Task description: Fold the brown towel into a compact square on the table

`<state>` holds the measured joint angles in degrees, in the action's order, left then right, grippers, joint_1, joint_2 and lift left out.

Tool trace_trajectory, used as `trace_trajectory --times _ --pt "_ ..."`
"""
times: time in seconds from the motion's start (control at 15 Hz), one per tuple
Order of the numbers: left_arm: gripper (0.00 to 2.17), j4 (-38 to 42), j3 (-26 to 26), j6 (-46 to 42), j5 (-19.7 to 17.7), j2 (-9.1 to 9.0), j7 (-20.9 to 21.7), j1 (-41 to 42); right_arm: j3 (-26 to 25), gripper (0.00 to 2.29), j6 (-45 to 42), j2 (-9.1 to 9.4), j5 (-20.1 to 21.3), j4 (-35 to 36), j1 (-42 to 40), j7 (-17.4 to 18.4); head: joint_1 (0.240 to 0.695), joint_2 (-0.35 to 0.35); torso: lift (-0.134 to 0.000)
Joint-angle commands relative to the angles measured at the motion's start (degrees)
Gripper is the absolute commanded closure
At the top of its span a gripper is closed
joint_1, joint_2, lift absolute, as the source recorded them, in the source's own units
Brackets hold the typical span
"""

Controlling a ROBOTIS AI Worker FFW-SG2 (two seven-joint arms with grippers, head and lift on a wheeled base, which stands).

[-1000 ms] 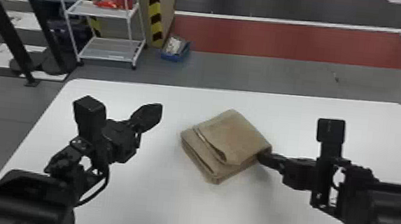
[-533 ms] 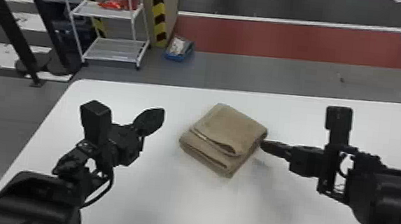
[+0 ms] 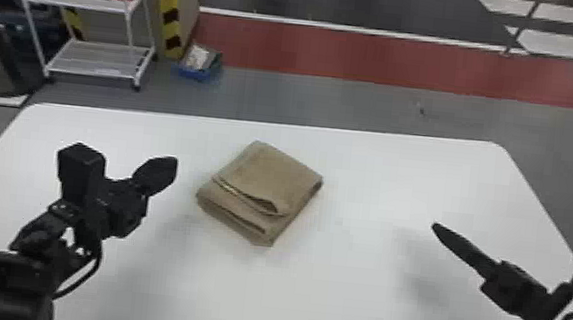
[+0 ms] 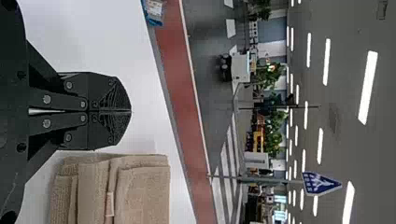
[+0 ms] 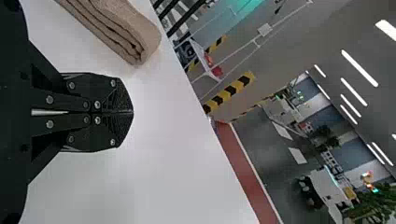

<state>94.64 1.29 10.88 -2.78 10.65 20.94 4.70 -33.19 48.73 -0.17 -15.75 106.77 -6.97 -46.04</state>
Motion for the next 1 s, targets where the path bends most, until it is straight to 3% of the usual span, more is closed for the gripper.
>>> trace_trajectory --times 0.0,0.2,0.93 --pt "1.44 -3.23 1.53 -0.20 1.81 -0.02 0.06 -1.72 -3.55 2.24 -0.60 0.23 -1.91 1.69 -2.43 -1.25 0.695 -0.128 -0.124" --pt "1.44 -3.41 2.23 0.33 2.16 -0.02 0.50 -1.80 -4.69 2.24 -0.77 0.23 -3.93 2.39 -3.75 -2.39 0.695 -0.171 -0.124" --pt "1.44 -3.94 6.62 4.72 3.21 -0.72 0.86 -2.07 -4.42 2.24 -0.60 0.23 -7.98 5.38 -6.30 -3.80 0.695 -0.198 -0.124"
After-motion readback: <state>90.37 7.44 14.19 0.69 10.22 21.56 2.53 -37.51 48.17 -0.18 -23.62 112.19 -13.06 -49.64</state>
